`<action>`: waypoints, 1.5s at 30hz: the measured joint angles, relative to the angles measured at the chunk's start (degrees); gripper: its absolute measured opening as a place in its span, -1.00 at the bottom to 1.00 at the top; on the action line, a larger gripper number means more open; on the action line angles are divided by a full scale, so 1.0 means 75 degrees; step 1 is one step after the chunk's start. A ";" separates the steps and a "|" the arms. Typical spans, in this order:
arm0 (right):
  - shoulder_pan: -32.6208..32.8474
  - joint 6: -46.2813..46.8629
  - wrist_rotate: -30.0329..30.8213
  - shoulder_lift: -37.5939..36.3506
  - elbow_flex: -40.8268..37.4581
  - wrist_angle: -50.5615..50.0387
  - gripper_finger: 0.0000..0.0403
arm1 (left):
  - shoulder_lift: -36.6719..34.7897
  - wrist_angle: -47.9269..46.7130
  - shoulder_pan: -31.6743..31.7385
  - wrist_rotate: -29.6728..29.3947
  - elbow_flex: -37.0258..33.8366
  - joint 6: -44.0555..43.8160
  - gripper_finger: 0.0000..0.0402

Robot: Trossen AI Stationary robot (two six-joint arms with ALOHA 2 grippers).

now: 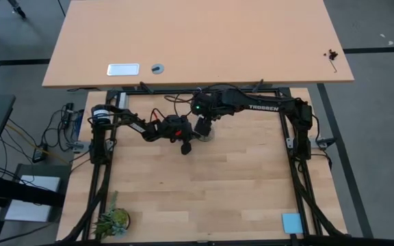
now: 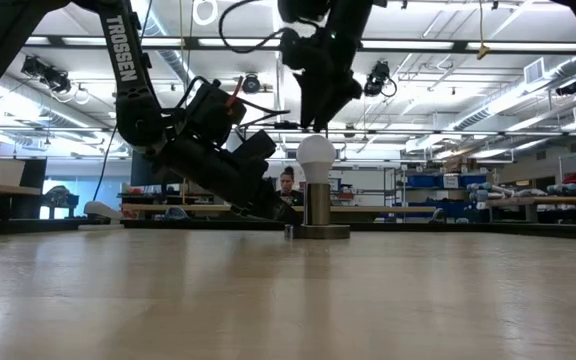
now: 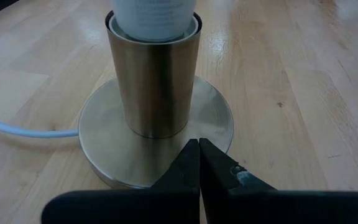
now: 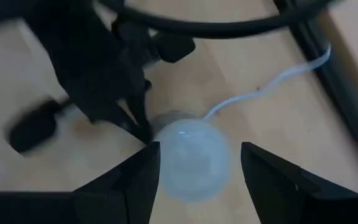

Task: Screw lightbulb
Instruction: Remove the white lightbulb from the gold lamp

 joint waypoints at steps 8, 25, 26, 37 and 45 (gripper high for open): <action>0.0047 0.3948 -0.0009 -0.0020 -0.0173 -0.0105 0.13 | 0.0003 0.0009 0.0000 -0.0002 0.0000 -0.0025 -1.00; -0.0005 0.2562 0.0092 -0.0058 -0.0808 0.0660 0.13 | 0.0006 0.0023 0.0000 -0.0003 0.0000 -0.0027 -1.00; -0.0044 0.2052 -0.0034 -0.0058 -0.0808 0.0661 0.13 | 0.0006 0.0023 0.0000 -0.0003 0.0000 -0.0027 -1.00; -0.0274 -0.3553 -0.0609 -0.0044 -0.0729 0.0202 0.13 | 0.0006 0.0029 0.0000 -0.0002 0.0000 -0.0003 -1.00; -0.0106 -0.1399 -0.0455 0.0017 0.0354 -0.0526 0.13 | 0.0006 0.0032 0.0000 -0.0003 0.0003 0.0028 -1.00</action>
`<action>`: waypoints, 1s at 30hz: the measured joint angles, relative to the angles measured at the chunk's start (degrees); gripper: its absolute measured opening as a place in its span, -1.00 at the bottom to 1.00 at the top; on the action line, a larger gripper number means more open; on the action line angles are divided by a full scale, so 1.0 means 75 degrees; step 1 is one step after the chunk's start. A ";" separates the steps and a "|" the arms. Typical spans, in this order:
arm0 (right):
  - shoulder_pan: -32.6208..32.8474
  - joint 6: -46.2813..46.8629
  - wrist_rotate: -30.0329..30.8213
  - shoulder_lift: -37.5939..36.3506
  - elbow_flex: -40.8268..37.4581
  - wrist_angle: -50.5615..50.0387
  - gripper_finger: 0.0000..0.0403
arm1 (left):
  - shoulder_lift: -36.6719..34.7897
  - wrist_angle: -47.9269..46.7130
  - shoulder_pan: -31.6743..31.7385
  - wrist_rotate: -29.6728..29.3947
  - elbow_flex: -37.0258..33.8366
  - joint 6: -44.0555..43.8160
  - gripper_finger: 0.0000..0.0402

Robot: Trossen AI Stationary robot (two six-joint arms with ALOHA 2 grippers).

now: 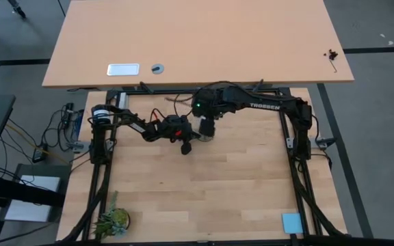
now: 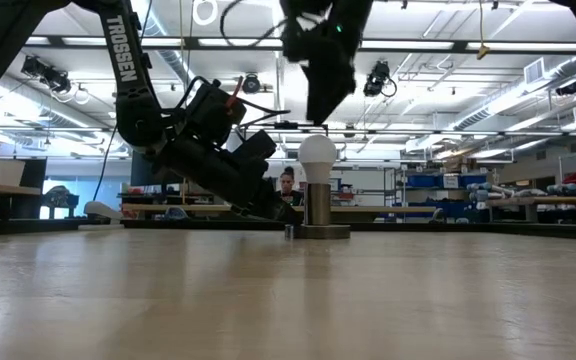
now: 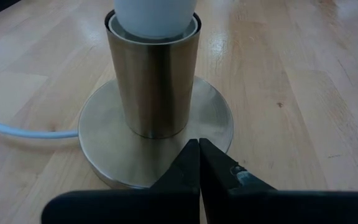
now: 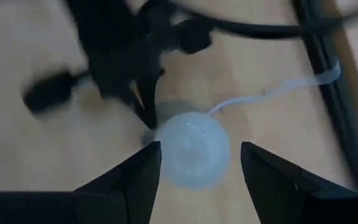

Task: Screw lightbulb
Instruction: Remove the white lightbulb from the gold lamp

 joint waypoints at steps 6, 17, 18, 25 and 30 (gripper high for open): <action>0.0015 0.4503 -0.0026 -0.0012 0.0077 -0.0247 0.12 | 0.0000 0.0003 0.0000 0.0000 0.0000 -0.0004 -1.00; 0.0006 0.6036 0.0059 -0.0072 -0.1022 0.0653 0.17 | 0.0000 0.0020 0.0000 -0.0002 -0.0003 0.0000 -1.00; 0.0000 0.6072 0.0077 -0.0078 -0.1071 0.0757 0.18 | 0.0000 0.0023 0.0000 0.0000 -0.0003 0.0000 -1.00; -0.0021 0.6073 -0.0003 -0.0045 -0.0975 0.0759 0.26 | 0.0000 0.0023 0.0000 -0.0001 -0.0003 0.0004 -1.00; -0.0065 0.5911 0.0080 -0.0026 -0.0980 0.0886 0.37 | -0.0002 0.0026 0.0003 -0.0006 -0.0003 0.0004 -1.00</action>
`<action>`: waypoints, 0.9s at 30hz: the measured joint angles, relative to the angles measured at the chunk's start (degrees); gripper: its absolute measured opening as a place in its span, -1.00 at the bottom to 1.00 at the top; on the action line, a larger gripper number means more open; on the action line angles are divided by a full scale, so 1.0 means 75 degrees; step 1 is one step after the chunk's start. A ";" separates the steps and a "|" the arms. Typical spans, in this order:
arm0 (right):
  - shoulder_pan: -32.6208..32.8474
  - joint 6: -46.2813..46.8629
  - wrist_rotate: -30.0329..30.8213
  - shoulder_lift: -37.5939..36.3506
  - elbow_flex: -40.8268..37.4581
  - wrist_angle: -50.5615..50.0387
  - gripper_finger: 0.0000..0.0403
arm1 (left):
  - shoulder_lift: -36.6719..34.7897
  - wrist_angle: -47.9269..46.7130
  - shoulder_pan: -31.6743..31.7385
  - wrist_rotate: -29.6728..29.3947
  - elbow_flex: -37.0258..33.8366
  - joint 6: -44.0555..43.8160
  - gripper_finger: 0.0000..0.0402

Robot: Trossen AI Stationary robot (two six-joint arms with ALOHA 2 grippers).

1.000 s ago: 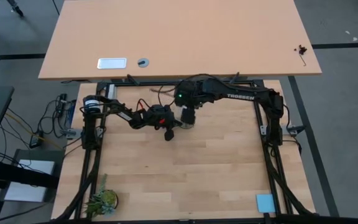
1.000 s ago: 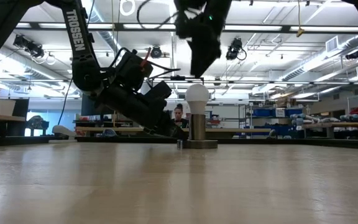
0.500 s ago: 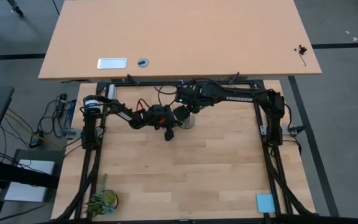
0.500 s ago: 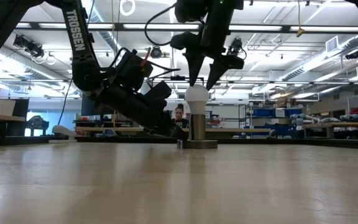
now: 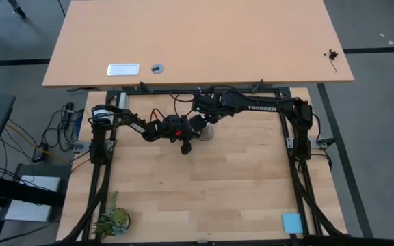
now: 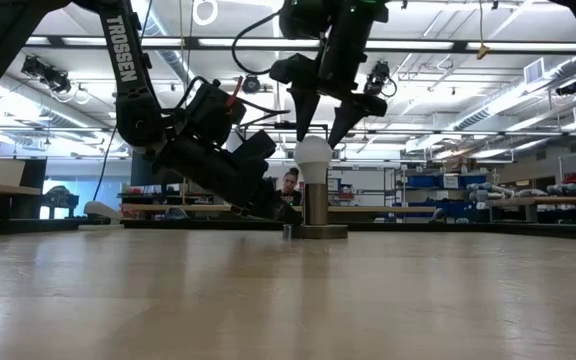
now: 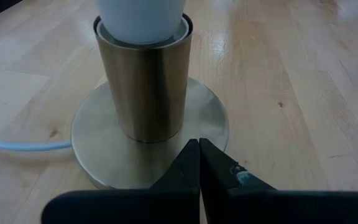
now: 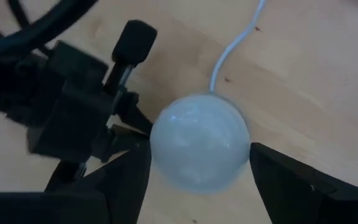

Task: Screw lightbulb
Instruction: Remove the white lightbulb from the gold lamp

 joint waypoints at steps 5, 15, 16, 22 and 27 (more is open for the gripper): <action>-0.0117 0.0076 0.0083 0.0000 -0.0197 0.0214 0.52 | 0.0000 -0.0006 0.0000 0.0001 0.0000 -0.0002 -1.00; -0.0203 -0.1826 -0.0153 0.0000 -0.0267 0.0302 0.48 | -0.0001 0.0001 0.0000 0.0003 0.0000 0.0001 -1.00; -0.0242 -0.2371 -0.0280 -0.0004 -0.0267 0.0307 0.44 | 0.0000 -0.0004 0.0000 0.0001 0.0000 0.0001 -1.00; -0.0483 -0.6387 -0.0816 -0.0009 -0.0264 0.0414 0.24 | 0.0001 0.0011 0.0000 0.0035 0.0000 0.0001 -1.00; -0.0495 -0.7341 -0.0939 -0.0023 -0.0183 0.0282 0.21 | 0.0000 0.0006 0.0000 0.0047 0.0000 0.0001 -1.00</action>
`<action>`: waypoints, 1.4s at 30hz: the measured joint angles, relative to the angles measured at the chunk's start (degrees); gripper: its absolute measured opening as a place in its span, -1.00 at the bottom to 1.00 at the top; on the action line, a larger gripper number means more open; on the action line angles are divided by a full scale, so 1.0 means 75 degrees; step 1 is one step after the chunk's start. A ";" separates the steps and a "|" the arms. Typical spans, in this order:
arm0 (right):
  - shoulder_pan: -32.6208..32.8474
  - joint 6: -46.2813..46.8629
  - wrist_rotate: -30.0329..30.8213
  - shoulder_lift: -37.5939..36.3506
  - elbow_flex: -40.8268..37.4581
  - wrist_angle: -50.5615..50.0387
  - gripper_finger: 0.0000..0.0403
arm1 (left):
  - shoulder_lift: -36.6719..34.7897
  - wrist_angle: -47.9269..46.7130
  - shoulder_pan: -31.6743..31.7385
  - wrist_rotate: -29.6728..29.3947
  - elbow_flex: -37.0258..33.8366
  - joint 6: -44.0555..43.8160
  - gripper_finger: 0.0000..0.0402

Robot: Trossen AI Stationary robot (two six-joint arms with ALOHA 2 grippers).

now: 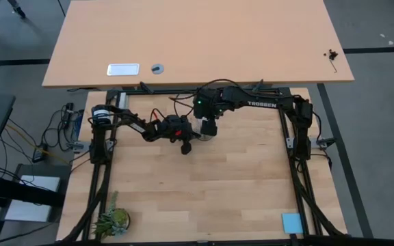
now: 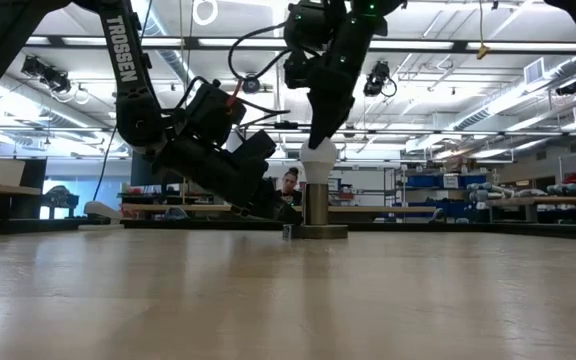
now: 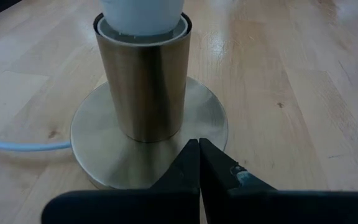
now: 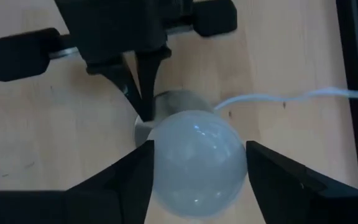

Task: Screw lightbulb
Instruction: Remove the white lightbulb from the gold lamp

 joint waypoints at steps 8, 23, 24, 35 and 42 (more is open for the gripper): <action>0.0399 0.1575 0.0548 0.0008 0.0659 -0.0221 0.39 | -0.0001 -0.0029 0.0000 0.0085 0.0003 -0.0003 -1.00; 0.0770 0.7015 0.1674 0.0006 0.0516 -0.0517 0.54 | -0.0001 -0.0032 -0.0003 0.0064 0.0003 -0.0025 -1.00; 0.0777 0.7086 0.1683 0.0006 0.0442 -0.0511 0.54 | -0.0001 -0.0029 -0.0003 0.0060 0.0003 -0.0026 -1.00; 0.0792 0.6898 0.1655 0.0006 -0.0008 -0.0403 0.50 | -0.0004 -0.0032 -0.0003 0.0038 0.0003 -0.0029 -1.00; 0.0569 0.3974 0.1048 -0.0010 -0.0002 -0.0399 0.30 | -0.0004 -0.0043 -0.0003 0.0045 0.0003 -0.0030 -1.00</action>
